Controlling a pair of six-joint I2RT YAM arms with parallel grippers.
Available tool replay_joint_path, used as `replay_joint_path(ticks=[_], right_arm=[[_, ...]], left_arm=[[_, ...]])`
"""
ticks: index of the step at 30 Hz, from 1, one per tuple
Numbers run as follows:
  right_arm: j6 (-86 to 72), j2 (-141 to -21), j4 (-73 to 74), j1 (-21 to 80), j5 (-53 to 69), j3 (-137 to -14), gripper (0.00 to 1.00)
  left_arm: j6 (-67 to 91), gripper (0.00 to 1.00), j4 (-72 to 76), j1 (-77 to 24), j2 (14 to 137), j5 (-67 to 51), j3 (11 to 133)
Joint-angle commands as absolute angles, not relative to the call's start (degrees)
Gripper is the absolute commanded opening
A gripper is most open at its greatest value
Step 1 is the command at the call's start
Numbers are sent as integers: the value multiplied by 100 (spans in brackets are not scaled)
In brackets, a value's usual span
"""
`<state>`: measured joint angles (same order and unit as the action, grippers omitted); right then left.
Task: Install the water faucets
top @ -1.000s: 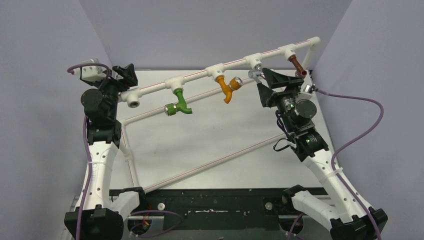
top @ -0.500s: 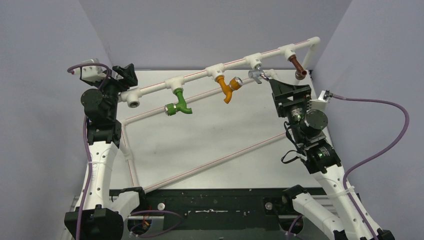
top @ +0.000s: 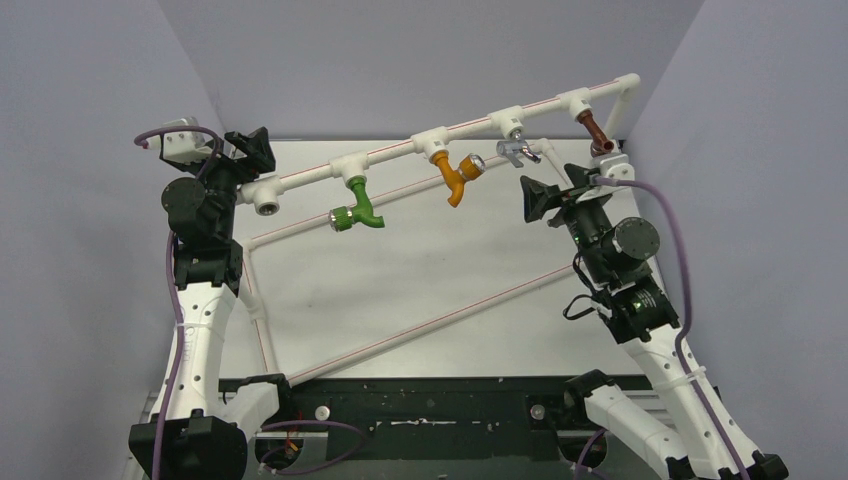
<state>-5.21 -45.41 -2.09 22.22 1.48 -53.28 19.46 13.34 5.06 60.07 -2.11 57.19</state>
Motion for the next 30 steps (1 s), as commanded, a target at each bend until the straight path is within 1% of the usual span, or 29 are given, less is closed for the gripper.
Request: replay_joint_path(ticks=[1, 5, 7, 14, 19, 30], right_arm=[[2542, -4677, -545, 2260, 984, -5420, 79], [3915, -4770, -600, 2264, 1311, -5342, 81], [4343, -4936, -470, 2265, 1300, -5464, 82], [5037, -5446, -755, 2268, 1177, -5742, 82], [5145, -5759, -1054, 2277, 1020, -5875, 80], [5007, -6301, -1403, 2292, 1054, -6103, 65]], left_arm=[[2028, 90, -228, 584, 6442, -507, 5179], [2030, 90, -227, 593, 6450, -510, 5178], [2030, 90, -220, 590, 6451, -510, 5179], [2030, 90, -220, 597, 6456, -497, 5184], [2019, 90, -218, 595, 6467, -500, 5177], [2021, 90, -228, 615, 6495, -502, 5183]])
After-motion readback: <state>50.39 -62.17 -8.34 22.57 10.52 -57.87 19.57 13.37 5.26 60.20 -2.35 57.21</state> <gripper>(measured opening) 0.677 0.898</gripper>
